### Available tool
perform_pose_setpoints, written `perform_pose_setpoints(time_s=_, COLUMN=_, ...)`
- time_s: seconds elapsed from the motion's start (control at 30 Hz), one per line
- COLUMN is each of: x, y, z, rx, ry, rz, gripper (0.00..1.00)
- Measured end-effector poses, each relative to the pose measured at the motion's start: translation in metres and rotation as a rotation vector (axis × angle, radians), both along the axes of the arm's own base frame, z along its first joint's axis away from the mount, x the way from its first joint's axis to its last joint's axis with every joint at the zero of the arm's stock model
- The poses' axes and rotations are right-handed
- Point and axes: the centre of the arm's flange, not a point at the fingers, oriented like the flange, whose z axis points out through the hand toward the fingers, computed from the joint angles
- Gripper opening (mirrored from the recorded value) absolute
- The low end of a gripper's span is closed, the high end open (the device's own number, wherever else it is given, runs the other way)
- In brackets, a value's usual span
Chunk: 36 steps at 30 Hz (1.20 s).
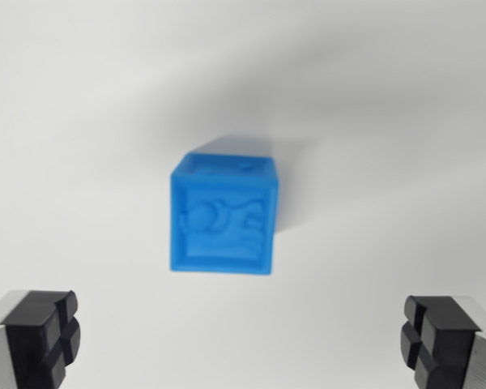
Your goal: Stack cube
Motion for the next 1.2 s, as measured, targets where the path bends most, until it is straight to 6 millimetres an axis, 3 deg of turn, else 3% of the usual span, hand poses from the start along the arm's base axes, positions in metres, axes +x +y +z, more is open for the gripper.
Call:
perform_pose_setpoints(time_s=0.23, x=-0.011, y=0.019, z=-0.017, rx=0.002, ry=-0.004, rz=-0.018, gripper=1.00)
perform_pose_setpoints(time_s=0.87, x=-0.011, y=0.016, z=-0.096, rx=0.000, ry=0.001, rz=-0.024, gripper=1.00)
perform_pose_setpoints(time_s=1.2, x=-0.011, y=0.016, z=-0.122, rx=0.000, ry=0.001, rz=-0.025, gripper=1.00)
